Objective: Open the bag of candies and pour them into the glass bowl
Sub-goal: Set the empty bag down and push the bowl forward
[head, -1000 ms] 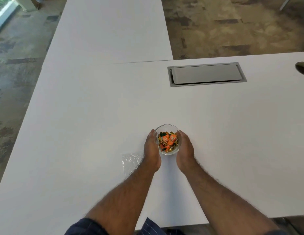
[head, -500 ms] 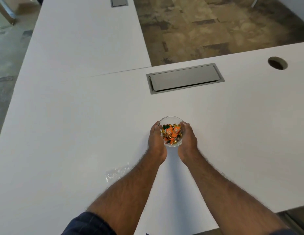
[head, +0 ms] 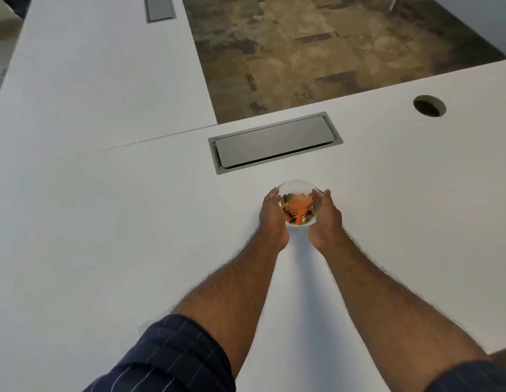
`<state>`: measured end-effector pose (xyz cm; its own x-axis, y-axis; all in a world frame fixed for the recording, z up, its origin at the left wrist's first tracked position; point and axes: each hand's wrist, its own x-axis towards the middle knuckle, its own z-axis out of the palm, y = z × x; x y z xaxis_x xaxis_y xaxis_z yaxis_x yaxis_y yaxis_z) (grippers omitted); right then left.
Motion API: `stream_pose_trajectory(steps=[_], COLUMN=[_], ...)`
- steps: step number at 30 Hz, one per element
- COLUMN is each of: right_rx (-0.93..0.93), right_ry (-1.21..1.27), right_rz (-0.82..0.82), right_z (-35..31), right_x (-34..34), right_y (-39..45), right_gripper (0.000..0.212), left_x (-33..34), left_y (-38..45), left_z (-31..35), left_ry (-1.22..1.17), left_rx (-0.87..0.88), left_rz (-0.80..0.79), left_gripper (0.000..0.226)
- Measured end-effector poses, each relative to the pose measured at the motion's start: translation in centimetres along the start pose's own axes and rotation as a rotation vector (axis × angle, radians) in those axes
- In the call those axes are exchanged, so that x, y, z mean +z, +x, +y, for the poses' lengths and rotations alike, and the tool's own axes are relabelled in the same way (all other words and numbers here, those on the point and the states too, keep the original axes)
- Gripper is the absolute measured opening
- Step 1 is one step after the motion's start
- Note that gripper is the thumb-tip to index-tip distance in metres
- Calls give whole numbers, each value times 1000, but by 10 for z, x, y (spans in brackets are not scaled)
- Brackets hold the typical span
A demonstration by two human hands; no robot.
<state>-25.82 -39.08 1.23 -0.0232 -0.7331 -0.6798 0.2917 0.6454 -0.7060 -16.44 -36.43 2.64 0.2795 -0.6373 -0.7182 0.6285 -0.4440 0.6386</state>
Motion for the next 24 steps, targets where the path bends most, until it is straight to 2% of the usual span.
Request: stream_pose_trajectory(steps=[14,21,24], right_rx=[39,18,-67], right_ry=[7,63,-59], right_rz=[30,41,138], right_z=[-13,-14,-18], right_x=[-19,-24,-21], right_y=[33,32,28], right_gripper=[51,51,55], left_x=[25,22,15], left_y=[29,27,24], left_z=[-14,-19,-20], left_ry=[102,190,237], left_rx=[7,35,28], left_rz=[8,-59,-79], left_gripper=[36,38,42])
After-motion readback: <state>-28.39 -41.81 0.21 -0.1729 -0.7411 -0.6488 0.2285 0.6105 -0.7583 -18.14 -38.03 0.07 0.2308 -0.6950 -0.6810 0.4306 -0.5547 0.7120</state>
